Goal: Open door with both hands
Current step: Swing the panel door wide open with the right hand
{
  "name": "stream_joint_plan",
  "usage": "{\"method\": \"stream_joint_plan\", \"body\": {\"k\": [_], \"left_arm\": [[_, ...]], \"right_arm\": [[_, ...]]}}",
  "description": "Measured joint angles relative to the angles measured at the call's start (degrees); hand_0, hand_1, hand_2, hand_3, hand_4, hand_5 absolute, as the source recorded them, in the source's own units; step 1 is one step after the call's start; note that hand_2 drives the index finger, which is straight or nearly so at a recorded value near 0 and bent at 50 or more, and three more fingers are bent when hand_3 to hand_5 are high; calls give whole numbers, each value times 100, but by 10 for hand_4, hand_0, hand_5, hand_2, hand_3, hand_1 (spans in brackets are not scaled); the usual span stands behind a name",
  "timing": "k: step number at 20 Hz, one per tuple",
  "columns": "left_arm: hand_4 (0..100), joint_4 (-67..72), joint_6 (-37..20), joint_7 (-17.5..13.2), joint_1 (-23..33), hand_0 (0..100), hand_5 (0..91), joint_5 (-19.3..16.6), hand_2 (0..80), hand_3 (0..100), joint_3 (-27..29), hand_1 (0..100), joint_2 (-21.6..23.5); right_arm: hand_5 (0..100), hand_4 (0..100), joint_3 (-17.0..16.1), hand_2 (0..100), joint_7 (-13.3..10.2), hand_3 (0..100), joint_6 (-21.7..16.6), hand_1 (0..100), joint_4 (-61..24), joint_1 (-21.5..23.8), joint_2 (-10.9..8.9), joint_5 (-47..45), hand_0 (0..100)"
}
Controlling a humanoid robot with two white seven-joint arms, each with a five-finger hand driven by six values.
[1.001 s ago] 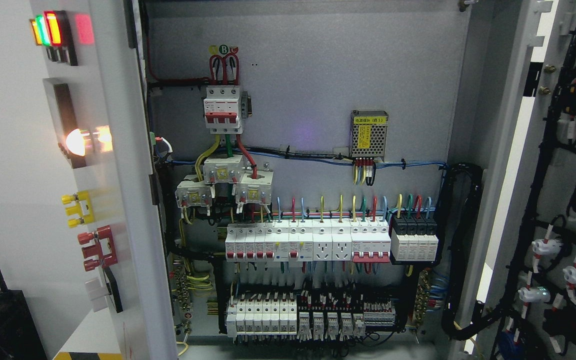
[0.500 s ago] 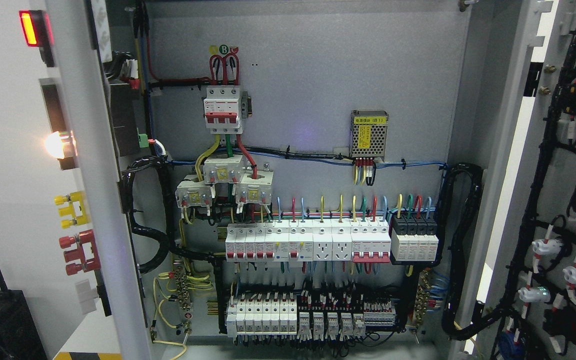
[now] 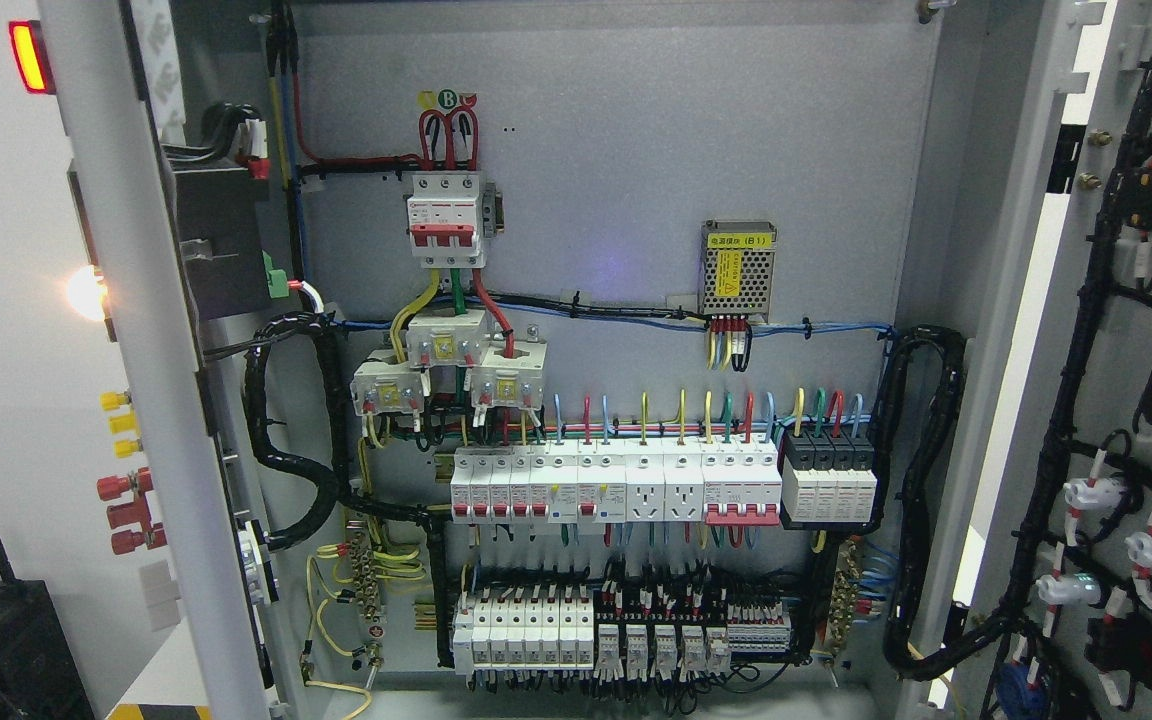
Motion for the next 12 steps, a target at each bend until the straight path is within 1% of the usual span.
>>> {"method": "stream_joint_plan", "body": {"k": [12], "left_arm": [[0,0,0,26,3,0,0,0,0,0,0,0,0]], "right_arm": [[0,0,265,0,-146,0,0,0,-62,-18,203,15,382]]}}
